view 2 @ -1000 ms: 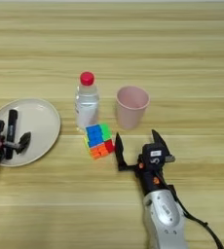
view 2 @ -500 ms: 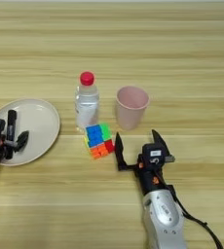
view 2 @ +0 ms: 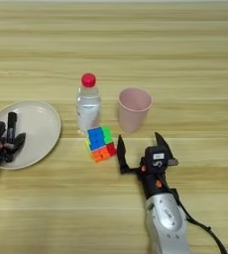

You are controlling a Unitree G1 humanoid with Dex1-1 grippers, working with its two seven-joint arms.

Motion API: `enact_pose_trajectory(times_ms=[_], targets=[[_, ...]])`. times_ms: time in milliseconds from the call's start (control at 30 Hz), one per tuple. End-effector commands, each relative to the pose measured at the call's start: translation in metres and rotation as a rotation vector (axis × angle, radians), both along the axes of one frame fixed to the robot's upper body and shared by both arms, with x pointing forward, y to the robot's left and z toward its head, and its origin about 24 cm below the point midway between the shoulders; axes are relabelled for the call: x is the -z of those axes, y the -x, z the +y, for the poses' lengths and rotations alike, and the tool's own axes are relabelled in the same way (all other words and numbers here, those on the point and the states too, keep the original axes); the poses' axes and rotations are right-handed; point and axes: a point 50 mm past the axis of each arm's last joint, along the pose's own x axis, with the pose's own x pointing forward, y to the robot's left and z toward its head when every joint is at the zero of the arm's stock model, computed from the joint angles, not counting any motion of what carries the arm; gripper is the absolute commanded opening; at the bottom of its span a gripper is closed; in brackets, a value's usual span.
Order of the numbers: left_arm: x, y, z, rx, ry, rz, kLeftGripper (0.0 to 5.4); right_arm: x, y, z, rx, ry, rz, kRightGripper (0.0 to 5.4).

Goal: Move the objects on the table

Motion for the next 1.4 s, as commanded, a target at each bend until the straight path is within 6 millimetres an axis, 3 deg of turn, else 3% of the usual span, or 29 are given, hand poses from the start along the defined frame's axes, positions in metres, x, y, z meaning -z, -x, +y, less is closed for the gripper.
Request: enact_pose_trajectory(times_ms=[33,600,800,1033,1400], targets=[[0.001,0.0,0.004,-0.004,-0.018,0.003,2.6,-0.001,-0.002,-0.001,0.005,-0.004,-0.004,5.4],[-0.006,-0.004,0.002,-0.002,-0.019,-0.034,0.94,0.0,-0.001,-0.002,0.012,-0.001,-0.002,5.4],[-0.009,-0.005,0.002,-0.002,-0.018,-0.045,0.93,0.0,-0.001,-0.003,0.014,-0.002,-0.002,5.4],[-0.026,-0.005,-0.006,0.019,0.014,-0.103,0.93,0.0,-0.002,-0.003,0.013,-0.003,-0.004,5.4],[-0.062,0.009,-0.037,0.125,0.169,-0.149,0.93,-0.001,-0.003,-0.003,0.014,-0.005,-0.004,5.4]])
